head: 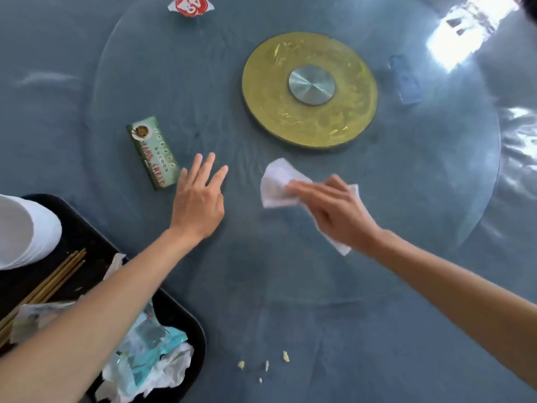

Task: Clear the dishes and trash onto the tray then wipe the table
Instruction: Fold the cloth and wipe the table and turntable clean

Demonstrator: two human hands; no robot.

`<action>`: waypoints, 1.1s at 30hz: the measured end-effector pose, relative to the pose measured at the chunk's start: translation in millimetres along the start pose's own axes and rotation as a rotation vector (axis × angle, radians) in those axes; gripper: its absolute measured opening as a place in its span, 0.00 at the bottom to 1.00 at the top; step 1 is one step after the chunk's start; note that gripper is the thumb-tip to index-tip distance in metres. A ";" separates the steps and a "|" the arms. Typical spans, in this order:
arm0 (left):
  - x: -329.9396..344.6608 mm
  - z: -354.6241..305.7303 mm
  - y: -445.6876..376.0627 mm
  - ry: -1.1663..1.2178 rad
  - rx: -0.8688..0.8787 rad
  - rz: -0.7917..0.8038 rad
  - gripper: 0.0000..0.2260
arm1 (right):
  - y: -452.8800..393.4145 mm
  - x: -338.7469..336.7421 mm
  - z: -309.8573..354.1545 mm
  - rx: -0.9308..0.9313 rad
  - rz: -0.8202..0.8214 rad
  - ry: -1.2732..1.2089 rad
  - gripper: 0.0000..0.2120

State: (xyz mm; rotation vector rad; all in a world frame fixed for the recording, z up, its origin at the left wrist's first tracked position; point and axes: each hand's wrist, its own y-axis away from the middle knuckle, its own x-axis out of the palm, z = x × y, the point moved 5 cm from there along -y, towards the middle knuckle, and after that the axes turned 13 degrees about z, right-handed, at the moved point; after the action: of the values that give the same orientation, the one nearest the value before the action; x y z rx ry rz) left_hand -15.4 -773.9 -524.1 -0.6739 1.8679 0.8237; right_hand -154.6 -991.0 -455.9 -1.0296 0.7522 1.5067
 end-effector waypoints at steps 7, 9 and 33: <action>33.5 -41.8 11.0 0.096 -0.209 -0.023 0.25 | -65.7 -15.3 -110.6 0.645 -0.144 0.027 0.21; 30.5 -23.2 3.0 0.061 -0.175 -0.047 0.25 | -52.1 12.3 -69.4 0.466 -0.070 0.034 0.20; 18.0 3.5 3.1 0.029 -0.012 -0.027 0.26 | 84.3 68.9 54.3 -0.114 0.299 -0.149 0.31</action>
State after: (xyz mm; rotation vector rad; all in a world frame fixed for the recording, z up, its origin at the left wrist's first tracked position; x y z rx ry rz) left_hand -22.9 -771.0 -540.9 -0.7204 1.8775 0.8124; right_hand -249.2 -929.7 -501.8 -0.9041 0.7447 1.8796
